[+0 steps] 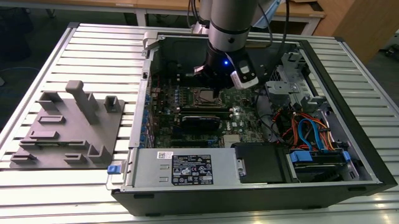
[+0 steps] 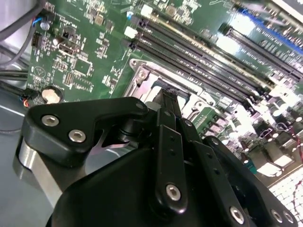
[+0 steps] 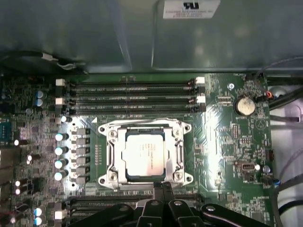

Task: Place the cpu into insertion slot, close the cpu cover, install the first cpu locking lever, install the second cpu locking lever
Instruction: 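Install the second cpu locking lever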

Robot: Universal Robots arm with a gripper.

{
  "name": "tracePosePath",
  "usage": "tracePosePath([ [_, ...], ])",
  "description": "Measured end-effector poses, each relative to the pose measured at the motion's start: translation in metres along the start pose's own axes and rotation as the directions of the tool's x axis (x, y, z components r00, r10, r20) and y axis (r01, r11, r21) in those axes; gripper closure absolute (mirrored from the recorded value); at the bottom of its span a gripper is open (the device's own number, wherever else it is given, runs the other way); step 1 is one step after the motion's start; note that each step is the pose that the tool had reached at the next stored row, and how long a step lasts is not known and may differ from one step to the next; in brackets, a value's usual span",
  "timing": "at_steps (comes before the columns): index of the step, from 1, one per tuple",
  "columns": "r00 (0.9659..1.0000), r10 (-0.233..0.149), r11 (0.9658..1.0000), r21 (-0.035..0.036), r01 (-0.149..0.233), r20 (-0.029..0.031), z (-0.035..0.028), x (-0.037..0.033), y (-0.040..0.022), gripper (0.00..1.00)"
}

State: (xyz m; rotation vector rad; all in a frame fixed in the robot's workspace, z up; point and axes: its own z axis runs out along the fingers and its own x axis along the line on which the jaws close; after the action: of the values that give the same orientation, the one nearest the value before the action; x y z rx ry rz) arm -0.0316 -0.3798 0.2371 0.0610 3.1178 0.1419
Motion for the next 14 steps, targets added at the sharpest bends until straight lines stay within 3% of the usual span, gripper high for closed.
tracePosePath([
  [5,1.0000,0.000,1.0000,0.0021,0.000,-0.0008,-0.0020,-0.0002,-0.0034,0.89],
  [10,1.0000,0.000,1.0000,0.0022,0.000,-0.0011,-0.0025,-0.0005,-0.0138,0.89],
  [14,1.0000,0.001,1.0000,0.0023,-0.001,-0.0057,-0.0003,0.0057,-0.0155,0.89],
])
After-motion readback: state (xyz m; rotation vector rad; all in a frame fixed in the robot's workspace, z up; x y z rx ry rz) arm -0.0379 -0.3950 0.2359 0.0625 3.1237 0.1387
